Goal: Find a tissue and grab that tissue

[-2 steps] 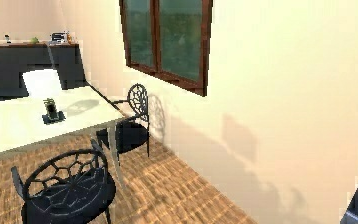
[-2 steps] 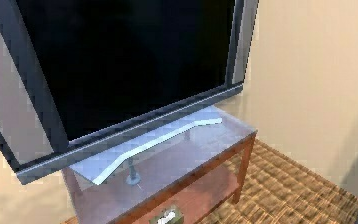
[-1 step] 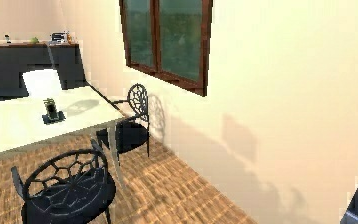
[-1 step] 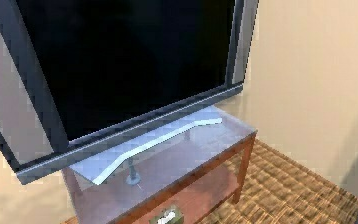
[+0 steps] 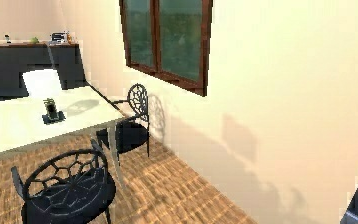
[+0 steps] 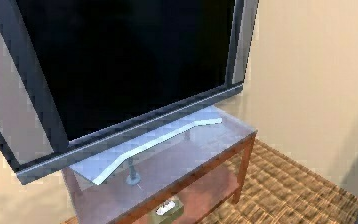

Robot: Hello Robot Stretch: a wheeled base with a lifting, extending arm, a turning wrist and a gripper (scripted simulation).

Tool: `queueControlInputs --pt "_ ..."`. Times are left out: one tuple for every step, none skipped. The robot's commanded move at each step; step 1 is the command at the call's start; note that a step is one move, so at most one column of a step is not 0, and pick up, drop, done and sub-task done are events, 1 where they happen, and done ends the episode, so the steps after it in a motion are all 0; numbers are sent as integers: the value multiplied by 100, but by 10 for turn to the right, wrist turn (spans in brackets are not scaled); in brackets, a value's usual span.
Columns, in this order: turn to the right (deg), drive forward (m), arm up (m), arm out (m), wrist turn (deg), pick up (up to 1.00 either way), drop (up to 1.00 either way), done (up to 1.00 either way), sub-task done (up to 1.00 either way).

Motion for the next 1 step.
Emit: queueControlInputs --pt "0 0 0 0 0 0 0 100 0"
